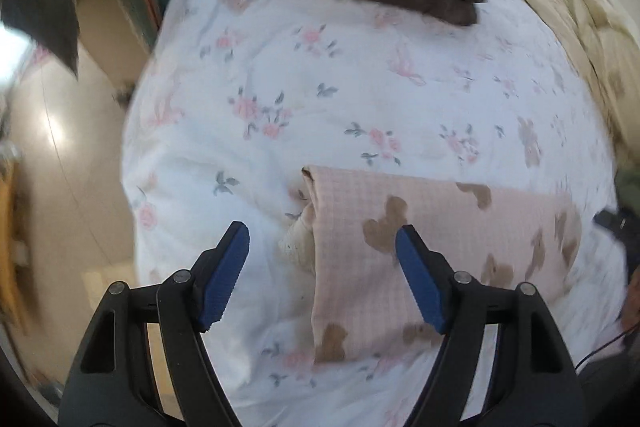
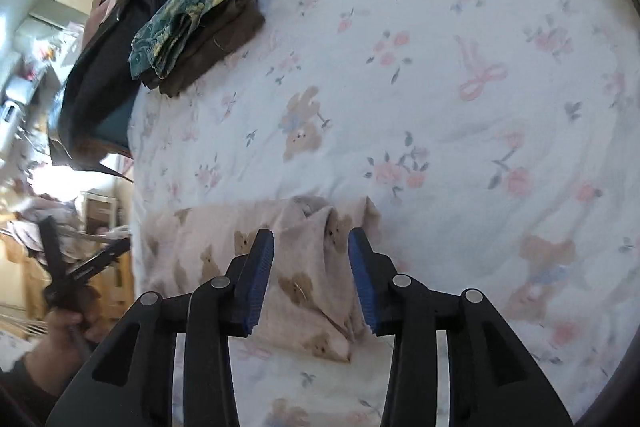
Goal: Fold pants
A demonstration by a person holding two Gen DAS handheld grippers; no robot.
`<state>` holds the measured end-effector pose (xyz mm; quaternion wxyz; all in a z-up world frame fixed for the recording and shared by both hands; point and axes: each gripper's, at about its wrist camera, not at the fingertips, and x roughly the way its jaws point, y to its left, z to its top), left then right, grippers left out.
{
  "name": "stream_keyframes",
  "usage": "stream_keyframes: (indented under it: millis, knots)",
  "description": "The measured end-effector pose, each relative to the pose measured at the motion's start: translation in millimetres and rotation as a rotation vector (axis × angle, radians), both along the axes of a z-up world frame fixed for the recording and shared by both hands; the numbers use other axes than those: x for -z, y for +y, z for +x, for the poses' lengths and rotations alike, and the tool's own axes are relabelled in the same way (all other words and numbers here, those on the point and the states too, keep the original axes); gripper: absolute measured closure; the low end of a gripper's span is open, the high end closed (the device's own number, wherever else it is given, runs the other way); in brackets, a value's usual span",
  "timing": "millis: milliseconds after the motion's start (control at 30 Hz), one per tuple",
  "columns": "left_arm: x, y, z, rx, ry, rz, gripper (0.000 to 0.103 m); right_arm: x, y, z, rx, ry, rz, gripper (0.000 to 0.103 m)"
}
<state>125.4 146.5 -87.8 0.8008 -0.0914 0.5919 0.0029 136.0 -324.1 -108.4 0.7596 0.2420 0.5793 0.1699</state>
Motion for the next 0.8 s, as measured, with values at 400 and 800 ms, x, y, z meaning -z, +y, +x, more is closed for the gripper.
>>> stream_keyframes:
  millis: [400,800]
  knots:
    - [57,-58,20,0.186,0.006,0.163,0.076,29,15,5,-0.093,-0.033,-0.144,0.103]
    - [9,-33,8,0.056,-0.095,-0.031,0.066,-28,5,-11,-0.061,-0.238,-0.027,0.103]
